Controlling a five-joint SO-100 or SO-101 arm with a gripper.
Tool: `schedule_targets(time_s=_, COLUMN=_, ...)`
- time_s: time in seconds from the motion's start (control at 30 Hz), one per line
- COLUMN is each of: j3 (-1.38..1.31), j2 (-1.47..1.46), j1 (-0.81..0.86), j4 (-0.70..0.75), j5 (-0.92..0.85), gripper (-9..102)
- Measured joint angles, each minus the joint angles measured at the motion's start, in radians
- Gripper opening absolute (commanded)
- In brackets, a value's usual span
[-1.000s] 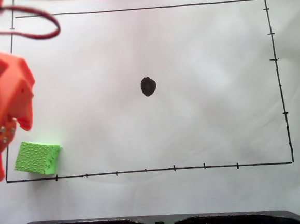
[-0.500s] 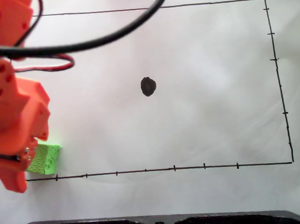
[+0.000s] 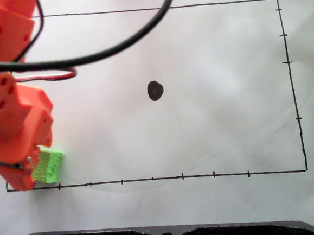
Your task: Grasp the colored block, Place it on the black dot, and then return the arm to the default position.
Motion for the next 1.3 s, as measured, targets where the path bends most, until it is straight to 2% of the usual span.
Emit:
schedule_targets(time_s=0.13, j3=0.0, j2=0.0, j1=0.0, j4=0.0, j5=-0.002, gripper=11)
schedule_targets(time_s=0.33, j3=-0.003, j2=0.0, j1=0.006, j4=0.008, j5=0.012, gripper=12)
schedule_targets(time_s=0.47, j3=0.0, j2=0.038, j1=-0.011, j4=0.081, j5=0.044, gripper=13)
schedule_targets(time_s=0.67, j3=0.002, j2=0.193, j1=-0.107, j4=0.178, j5=0.072, gripper=12)
schedule_targets(time_s=0.9, j3=0.121, j2=0.336, j1=-0.183, j4=0.202, j5=0.12, gripper=11)
schedule_targets(time_s=1.3, j3=0.35, j2=0.532, j1=-0.416, j4=0.244, j5=0.153, gripper=11)
